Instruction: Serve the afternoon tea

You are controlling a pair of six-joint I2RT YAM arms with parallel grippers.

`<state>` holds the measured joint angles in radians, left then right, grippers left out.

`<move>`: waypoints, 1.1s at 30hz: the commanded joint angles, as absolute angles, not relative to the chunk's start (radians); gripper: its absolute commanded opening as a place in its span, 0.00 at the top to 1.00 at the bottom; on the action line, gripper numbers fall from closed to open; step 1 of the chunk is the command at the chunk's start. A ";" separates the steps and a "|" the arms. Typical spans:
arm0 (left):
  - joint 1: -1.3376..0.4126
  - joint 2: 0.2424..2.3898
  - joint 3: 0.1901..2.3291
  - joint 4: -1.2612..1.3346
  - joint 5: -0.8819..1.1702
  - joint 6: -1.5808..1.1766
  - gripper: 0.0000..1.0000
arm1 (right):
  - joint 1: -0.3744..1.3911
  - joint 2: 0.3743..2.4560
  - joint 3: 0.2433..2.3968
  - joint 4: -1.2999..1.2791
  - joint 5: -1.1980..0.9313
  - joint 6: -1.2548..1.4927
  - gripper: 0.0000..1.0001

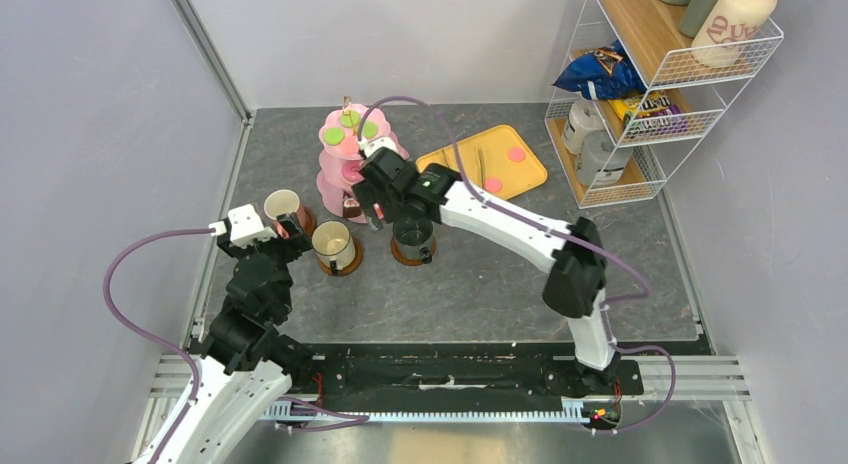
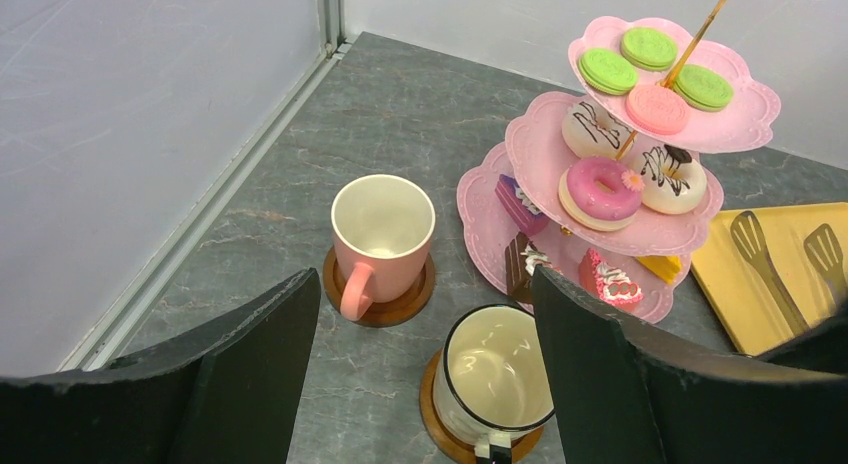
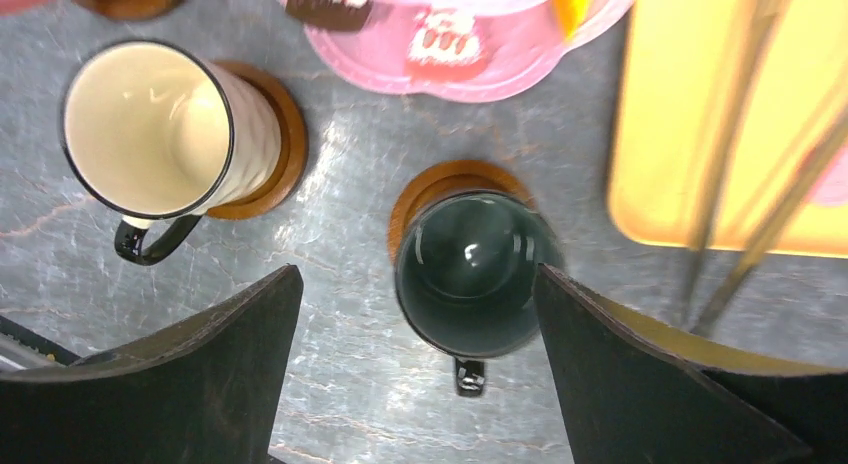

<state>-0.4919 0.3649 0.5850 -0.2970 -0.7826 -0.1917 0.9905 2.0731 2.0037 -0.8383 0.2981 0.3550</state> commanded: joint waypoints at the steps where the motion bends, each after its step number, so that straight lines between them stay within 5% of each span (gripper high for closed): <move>1: -0.486 0.368 0.580 -0.256 -0.782 -0.193 0.16 | 0.949 1.889 1.899 -0.697 0.438 0.307 0.04; 14: -0.487 0.334 0.581 -0.262 -0.773 -0.198 0.13 | 0.692 1.303 1.328 -0.490 0.734 0.432 0.03; 33: -0.488 0.154 0.558 -0.266 -0.853 -0.156 0.06 | 0.678 0.487 0.839 -0.367 1.006 0.064 0.03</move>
<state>-0.4919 0.1993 0.5556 -0.2901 -0.7940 -0.1883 0.6777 0.5739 0.8803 -0.4175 0.9699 0.1810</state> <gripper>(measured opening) 0.931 0.968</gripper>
